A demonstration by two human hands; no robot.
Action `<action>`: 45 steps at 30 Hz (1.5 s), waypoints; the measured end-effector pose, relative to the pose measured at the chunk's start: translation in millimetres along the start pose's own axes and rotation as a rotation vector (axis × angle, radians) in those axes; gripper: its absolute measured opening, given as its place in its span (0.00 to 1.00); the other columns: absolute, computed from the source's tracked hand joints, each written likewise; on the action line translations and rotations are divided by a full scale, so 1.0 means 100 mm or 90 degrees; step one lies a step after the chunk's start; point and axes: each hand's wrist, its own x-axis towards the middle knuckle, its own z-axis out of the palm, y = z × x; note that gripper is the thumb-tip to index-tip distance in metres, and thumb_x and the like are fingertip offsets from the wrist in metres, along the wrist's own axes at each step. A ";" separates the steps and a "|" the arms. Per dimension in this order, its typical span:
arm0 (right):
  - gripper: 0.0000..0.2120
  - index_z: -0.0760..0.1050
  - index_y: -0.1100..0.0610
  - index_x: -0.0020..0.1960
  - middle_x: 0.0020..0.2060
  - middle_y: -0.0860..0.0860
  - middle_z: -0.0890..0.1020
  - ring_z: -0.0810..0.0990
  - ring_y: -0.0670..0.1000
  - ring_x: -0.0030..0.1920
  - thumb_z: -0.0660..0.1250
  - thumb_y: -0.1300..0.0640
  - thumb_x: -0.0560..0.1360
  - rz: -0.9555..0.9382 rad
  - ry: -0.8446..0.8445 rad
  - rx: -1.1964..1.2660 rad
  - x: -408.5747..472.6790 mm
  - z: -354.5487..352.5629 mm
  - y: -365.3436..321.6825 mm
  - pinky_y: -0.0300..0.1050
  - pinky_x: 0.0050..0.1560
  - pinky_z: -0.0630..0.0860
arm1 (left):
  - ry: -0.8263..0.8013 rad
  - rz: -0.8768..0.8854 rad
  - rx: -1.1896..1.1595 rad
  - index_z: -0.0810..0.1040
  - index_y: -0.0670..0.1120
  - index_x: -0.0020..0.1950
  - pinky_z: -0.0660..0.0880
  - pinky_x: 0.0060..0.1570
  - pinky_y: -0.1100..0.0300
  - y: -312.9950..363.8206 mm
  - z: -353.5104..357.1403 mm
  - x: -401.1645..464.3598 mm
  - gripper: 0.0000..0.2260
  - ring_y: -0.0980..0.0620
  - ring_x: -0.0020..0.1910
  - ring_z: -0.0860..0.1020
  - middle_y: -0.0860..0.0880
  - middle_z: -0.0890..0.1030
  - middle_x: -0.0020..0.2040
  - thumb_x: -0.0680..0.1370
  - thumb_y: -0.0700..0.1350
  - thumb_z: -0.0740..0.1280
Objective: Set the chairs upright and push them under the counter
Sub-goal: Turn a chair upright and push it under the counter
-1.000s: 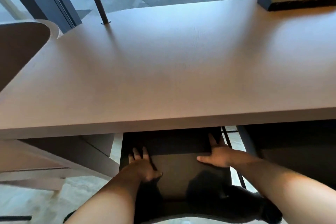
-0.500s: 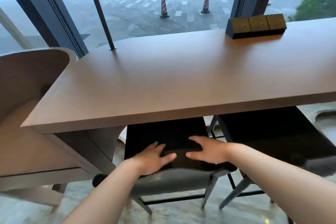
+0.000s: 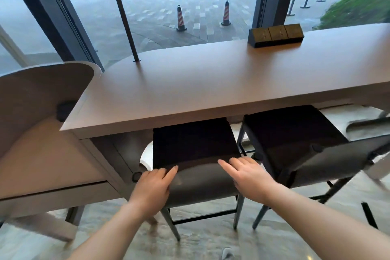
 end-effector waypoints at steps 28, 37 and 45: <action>0.27 0.77 0.57 0.51 0.43 0.56 0.79 0.78 0.60 0.43 0.73 0.71 0.52 0.127 -0.008 -0.127 0.12 0.23 0.50 0.61 0.44 0.77 | 0.240 -0.009 0.065 0.75 0.42 0.46 0.73 0.34 0.52 -0.45 0.31 0.02 0.19 0.41 0.36 0.72 0.44 0.73 0.36 0.59 0.26 0.63; 0.32 0.61 0.55 0.74 0.70 0.58 0.69 0.63 0.61 0.73 0.67 0.57 0.72 0.184 -0.061 -0.060 -0.03 0.12 0.32 0.66 0.71 0.57 | 0.212 0.024 0.045 0.78 0.44 0.64 0.67 0.64 0.39 0.01 0.11 0.18 0.23 0.38 0.63 0.76 0.41 0.79 0.62 0.72 0.52 0.63; 0.40 0.52 0.50 0.77 0.77 0.54 0.56 0.50 0.55 0.78 0.62 0.35 0.73 0.327 0.123 0.097 -0.93 -0.36 -0.07 0.62 0.74 0.52 | 0.214 0.186 -0.155 0.53 0.51 0.80 0.49 0.75 0.43 1.22 -0.28 0.67 0.40 0.44 0.79 0.51 0.44 0.54 0.81 0.75 0.71 0.58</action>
